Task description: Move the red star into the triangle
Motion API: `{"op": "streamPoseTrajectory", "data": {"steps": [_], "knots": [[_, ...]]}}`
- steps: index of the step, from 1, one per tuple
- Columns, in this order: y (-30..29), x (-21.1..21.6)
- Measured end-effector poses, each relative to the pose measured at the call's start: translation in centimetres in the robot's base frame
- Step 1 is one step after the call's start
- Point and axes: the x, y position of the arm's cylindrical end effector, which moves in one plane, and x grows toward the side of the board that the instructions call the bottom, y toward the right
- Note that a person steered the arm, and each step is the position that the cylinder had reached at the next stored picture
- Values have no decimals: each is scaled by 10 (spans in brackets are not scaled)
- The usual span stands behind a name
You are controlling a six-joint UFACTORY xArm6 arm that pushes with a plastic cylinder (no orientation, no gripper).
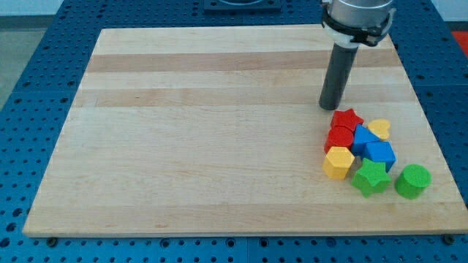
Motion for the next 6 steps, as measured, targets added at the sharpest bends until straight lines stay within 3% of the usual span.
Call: {"op": "streamPoseTrajectory", "data": {"steps": [1,6], "knots": [[21,30],[33,57]]}}
